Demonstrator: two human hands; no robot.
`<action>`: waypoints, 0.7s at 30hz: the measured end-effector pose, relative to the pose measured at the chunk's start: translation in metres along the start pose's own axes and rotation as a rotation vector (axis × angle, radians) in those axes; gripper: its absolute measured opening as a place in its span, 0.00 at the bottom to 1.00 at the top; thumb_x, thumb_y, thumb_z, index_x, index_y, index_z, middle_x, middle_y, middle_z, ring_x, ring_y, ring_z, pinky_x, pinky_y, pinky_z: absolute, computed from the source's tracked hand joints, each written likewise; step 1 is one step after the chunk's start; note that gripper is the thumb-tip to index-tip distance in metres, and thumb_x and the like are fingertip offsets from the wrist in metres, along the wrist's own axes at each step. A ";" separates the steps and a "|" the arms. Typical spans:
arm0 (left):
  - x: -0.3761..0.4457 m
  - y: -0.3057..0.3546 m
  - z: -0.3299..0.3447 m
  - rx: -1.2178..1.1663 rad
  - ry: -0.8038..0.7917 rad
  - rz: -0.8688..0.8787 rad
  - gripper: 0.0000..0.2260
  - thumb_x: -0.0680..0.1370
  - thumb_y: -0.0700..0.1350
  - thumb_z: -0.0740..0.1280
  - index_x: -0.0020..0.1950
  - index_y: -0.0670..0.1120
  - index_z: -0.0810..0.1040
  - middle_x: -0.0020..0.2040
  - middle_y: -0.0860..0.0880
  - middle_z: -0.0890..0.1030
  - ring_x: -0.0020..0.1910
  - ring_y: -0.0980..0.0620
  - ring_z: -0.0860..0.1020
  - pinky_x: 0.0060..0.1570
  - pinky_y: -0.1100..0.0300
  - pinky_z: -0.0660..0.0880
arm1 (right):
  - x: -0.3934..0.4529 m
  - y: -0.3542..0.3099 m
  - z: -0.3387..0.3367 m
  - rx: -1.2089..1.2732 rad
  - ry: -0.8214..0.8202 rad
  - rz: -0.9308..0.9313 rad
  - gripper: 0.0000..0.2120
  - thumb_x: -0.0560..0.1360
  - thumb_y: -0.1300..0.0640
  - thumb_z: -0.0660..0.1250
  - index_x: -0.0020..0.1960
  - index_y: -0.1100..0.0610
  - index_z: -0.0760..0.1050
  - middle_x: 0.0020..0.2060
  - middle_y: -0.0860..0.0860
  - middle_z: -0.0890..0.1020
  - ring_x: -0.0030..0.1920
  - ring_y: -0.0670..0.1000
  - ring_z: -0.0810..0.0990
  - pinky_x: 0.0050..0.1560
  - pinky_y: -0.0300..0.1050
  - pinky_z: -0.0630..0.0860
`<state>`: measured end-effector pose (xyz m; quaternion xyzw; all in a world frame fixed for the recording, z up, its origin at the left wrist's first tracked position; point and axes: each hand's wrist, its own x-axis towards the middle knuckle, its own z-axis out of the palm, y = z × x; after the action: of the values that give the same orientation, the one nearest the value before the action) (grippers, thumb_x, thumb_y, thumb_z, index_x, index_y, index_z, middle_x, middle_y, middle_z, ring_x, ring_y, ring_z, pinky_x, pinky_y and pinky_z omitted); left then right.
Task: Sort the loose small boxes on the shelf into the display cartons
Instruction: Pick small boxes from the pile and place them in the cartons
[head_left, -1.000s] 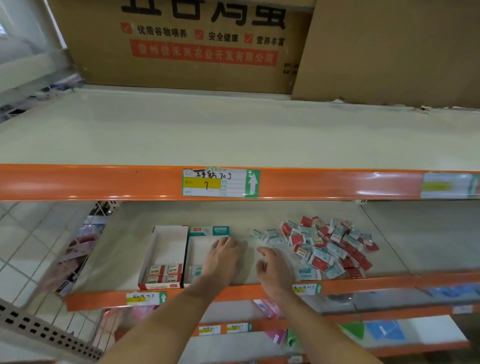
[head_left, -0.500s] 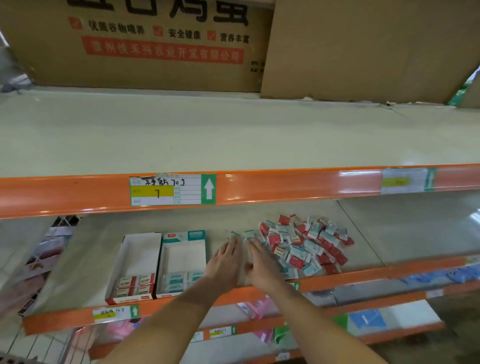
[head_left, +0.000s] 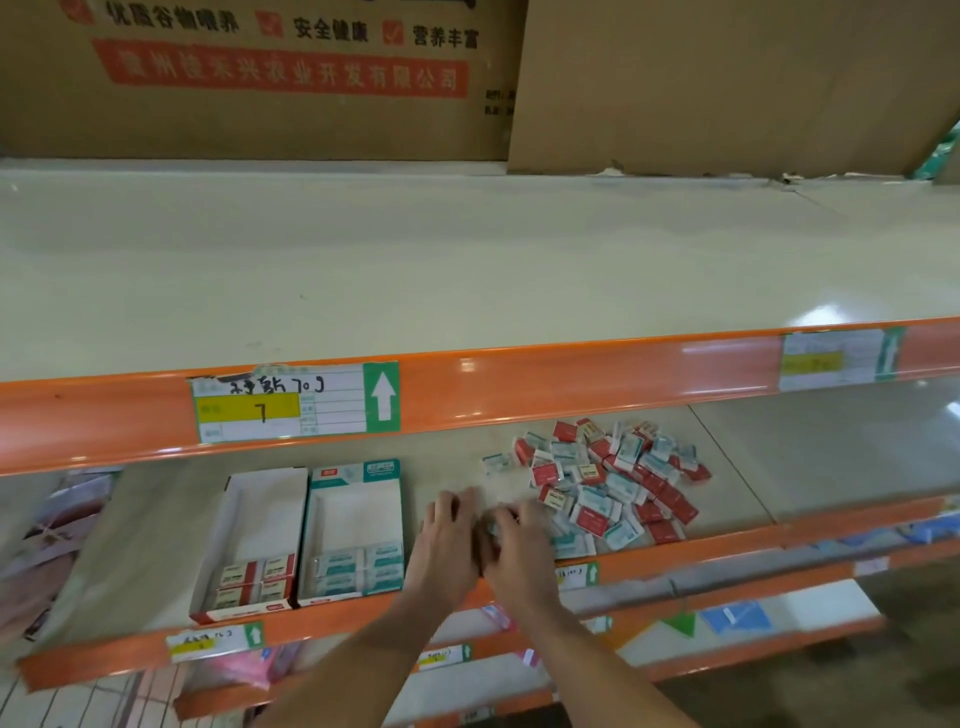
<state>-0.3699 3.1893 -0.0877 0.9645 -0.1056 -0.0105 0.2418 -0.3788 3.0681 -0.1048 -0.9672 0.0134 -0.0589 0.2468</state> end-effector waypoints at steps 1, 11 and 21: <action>-0.008 -0.001 0.006 -0.047 0.041 0.004 0.23 0.77 0.46 0.65 0.72 0.50 0.65 0.63 0.48 0.67 0.61 0.47 0.71 0.57 0.56 0.74 | -0.002 0.001 0.000 0.010 0.004 -0.009 0.10 0.75 0.53 0.68 0.56 0.49 0.77 0.55 0.49 0.71 0.55 0.49 0.72 0.55 0.40 0.73; -0.017 0.001 0.003 -0.300 0.218 -0.129 0.21 0.75 0.41 0.70 0.66 0.45 0.70 0.68 0.46 0.64 0.63 0.49 0.71 0.62 0.62 0.69 | 0.000 -0.006 0.001 0.046 0.087 0.031 0.10 0.73 0.57 0.70 0.49 0.48 0.72 0.52 0.46 0.70 0.49 0.44 0.69 0.45 0.34 0.71; -0.014 0.002 0.005 -0.305 0.212 -0.196 0.21 0.77 0.41 0.67 0.70 0.46 0.68 0.67 0.49 0.68 0.64 0.51 0.71 0.62 0.61 0.70 | 0.007 -0.001 -0.007 0.363 0.053 0.143 0.12 0.78 0.61 0.66 0.60 0.50 0.74 0.52 0.42 0.76 0.51 0.41 0.77 0.53 0.36 0.78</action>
<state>-0.3841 3.1883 -0.0914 0.9181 0.0174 0.0516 0.3926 -0.3728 3.0651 -0.0977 -0.9014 0.0778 -0.0681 0.4204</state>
